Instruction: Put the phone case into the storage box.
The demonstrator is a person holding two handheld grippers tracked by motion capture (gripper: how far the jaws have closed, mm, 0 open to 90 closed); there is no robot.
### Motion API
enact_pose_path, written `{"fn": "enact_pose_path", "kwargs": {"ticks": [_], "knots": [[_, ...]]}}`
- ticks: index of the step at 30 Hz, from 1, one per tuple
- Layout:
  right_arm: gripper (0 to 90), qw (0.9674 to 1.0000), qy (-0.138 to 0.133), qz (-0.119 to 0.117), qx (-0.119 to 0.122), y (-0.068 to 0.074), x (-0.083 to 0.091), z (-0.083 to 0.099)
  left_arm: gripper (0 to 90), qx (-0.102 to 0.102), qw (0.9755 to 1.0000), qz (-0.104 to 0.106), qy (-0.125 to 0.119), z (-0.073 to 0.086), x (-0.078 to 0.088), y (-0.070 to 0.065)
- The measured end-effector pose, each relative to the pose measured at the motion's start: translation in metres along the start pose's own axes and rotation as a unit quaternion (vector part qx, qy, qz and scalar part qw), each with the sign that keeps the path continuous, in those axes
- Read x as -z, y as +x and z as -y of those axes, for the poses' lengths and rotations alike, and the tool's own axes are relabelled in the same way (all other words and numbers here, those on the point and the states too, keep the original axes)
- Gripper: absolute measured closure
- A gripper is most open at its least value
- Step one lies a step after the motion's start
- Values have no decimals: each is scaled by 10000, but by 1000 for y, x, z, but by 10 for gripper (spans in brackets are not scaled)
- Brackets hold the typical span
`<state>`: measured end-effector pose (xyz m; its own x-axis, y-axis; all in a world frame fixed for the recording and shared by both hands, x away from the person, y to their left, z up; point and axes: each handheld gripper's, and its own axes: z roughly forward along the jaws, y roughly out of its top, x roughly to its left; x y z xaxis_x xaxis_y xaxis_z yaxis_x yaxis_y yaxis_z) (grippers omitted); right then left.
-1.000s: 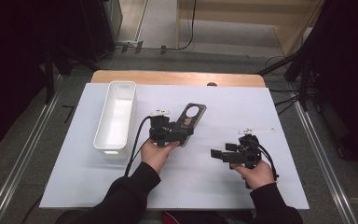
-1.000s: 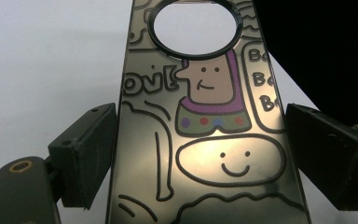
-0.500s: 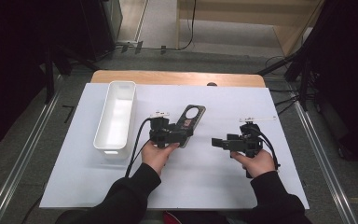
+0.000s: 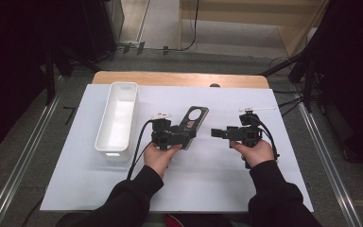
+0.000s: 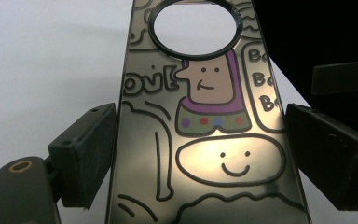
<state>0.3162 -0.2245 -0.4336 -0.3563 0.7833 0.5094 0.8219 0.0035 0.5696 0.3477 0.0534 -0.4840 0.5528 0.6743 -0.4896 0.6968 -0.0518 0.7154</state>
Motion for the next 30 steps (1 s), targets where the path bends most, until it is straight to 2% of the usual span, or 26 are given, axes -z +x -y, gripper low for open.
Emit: {"fn": "enact_pose_path", "kwargs": {"ticks": [23,30], "knots": [[125,9998,74,88,-179,-1,-17,-28,118,95,9999,48,-108,5,0,-2],[125,9992,59,61,-390,-3,-24,-36,118,119,9998,36,-131,5,0,-2]]}}
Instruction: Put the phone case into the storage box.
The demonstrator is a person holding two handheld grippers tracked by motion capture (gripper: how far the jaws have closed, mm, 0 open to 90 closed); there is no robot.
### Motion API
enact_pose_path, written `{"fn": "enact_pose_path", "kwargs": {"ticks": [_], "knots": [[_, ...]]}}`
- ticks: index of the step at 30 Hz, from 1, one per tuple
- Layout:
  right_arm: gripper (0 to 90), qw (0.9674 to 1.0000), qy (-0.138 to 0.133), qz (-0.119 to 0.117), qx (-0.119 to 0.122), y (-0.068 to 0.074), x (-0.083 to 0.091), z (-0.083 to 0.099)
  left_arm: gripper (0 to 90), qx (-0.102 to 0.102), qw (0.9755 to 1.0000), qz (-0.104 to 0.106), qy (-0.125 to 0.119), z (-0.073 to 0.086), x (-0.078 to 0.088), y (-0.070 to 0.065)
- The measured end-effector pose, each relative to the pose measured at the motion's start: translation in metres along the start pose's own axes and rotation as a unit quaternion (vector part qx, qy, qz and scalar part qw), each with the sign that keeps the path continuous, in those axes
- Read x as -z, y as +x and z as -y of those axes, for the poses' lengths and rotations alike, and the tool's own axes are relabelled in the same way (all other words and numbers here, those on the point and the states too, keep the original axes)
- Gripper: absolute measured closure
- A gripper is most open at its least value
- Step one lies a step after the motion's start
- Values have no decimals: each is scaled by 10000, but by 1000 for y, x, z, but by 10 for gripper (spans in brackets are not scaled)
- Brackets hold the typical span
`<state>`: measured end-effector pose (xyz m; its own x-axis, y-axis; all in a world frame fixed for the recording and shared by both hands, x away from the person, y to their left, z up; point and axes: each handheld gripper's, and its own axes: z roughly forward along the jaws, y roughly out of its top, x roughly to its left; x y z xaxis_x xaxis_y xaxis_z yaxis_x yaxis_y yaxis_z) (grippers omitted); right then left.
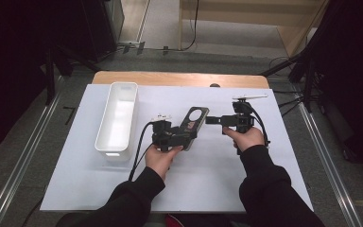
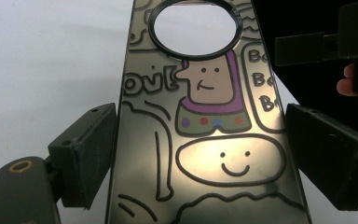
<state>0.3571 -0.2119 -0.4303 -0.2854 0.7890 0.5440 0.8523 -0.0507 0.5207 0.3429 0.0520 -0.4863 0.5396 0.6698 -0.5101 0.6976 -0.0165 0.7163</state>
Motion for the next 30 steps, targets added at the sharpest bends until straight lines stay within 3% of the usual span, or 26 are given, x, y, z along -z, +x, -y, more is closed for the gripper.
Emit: {"fn": "enact_pose_path", "kwargs": {"ticks": [12,30], "knots": [[137,9995,-25,-130,-286,-1,-10,-10,118,-9,10000,9,20,0,-1,0],[138,9984,39,-99,-549,-4,-22,-20,118,-17,10000,46,54,1,-2,0]]}}
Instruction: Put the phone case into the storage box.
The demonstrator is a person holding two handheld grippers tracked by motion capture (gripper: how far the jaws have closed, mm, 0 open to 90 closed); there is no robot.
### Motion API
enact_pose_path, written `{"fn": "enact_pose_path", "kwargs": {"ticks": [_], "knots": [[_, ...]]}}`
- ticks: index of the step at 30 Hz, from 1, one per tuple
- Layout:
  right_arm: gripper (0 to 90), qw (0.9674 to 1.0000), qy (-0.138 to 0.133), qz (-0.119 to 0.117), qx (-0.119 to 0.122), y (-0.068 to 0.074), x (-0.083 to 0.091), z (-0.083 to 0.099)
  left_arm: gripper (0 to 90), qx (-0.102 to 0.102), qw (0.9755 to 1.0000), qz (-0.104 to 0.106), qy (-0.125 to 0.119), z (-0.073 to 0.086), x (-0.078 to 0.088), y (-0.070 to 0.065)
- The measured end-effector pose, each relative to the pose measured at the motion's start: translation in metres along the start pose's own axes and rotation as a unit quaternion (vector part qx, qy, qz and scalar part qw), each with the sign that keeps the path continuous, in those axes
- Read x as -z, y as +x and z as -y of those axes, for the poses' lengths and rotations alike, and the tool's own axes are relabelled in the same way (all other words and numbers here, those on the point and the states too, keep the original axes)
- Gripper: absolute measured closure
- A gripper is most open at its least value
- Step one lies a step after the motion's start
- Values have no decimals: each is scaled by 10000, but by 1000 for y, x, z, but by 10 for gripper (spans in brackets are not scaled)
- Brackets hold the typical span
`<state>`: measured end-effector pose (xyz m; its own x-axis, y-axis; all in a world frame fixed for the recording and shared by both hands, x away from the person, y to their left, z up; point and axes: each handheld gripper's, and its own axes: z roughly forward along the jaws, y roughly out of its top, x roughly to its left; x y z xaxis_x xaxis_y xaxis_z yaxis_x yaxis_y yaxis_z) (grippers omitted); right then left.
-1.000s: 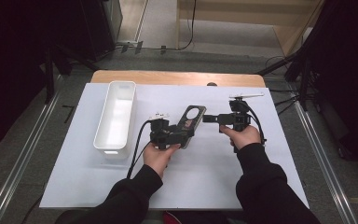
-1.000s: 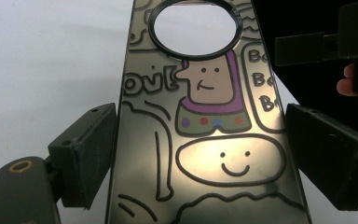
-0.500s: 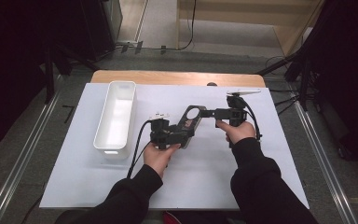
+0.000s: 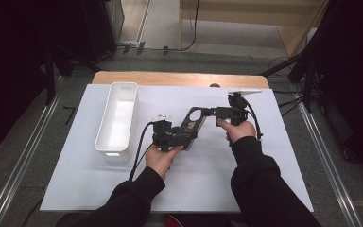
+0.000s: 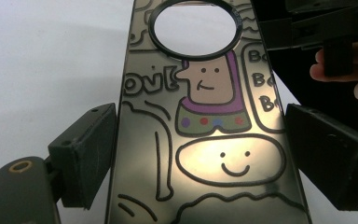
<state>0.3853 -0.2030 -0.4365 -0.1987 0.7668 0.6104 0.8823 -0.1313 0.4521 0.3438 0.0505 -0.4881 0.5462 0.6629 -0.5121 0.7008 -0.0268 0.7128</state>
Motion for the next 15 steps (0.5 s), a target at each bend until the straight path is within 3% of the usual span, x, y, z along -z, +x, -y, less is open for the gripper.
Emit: {"fn": "enact_pose_path", "kwargs": {"ticks": [11,15], "knots": [[139,9999,91,-9,-136,1,-9,-8,118,-1,10000,-17,-28,0,1,0],[201,9997,122,-17,-191,1,-11,-10,118,4,10000,-18,-25,0,0,1]]}}
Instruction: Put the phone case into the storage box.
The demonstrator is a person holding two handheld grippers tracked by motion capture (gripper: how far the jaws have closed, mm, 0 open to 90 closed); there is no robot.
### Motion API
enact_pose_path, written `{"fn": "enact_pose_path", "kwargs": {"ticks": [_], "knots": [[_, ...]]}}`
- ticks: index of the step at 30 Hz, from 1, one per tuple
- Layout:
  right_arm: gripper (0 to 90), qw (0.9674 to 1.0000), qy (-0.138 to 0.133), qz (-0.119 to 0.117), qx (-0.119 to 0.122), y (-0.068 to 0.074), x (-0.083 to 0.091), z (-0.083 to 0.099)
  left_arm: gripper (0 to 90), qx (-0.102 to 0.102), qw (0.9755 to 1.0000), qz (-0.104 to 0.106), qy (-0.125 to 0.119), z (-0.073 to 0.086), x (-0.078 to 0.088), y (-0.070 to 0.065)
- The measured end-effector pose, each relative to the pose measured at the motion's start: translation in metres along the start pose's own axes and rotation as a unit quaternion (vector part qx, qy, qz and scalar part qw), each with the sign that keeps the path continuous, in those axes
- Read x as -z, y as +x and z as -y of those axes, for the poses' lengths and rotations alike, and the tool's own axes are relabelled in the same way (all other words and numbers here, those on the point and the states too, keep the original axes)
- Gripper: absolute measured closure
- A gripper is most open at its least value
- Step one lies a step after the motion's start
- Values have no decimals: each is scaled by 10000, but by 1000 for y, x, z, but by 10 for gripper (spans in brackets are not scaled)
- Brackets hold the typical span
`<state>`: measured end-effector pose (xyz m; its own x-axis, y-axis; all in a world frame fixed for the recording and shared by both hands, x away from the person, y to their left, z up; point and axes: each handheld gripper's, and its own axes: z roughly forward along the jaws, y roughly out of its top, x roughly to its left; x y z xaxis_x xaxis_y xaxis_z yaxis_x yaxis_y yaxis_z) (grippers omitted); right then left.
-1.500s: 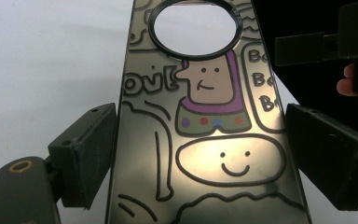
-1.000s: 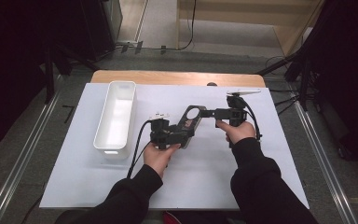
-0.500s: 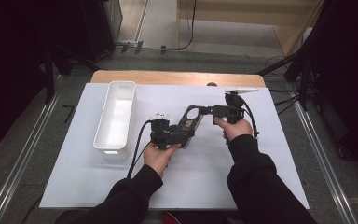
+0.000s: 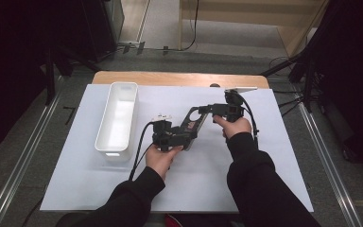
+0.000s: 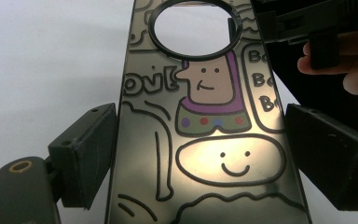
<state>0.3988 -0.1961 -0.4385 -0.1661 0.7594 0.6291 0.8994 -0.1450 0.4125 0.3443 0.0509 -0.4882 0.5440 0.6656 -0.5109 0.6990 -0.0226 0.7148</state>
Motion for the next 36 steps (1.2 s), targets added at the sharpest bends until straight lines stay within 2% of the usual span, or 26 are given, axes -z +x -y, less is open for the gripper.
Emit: {"fn": "enact_pose_path", "kwargs": {"ticks": [13,25,36], "knots": [[301,9995,79,-20,-319,0,-6,-7,118,2,10000,-32,-23,0,0,0],[436,9981,106,-64,-596,-2,-9,-11,118,16,10000,-9,-18,-1,1,1],[531,9977,92,4,-666,-3,-11,-11,118,58,10000,22,-13,0,1,0]]}}
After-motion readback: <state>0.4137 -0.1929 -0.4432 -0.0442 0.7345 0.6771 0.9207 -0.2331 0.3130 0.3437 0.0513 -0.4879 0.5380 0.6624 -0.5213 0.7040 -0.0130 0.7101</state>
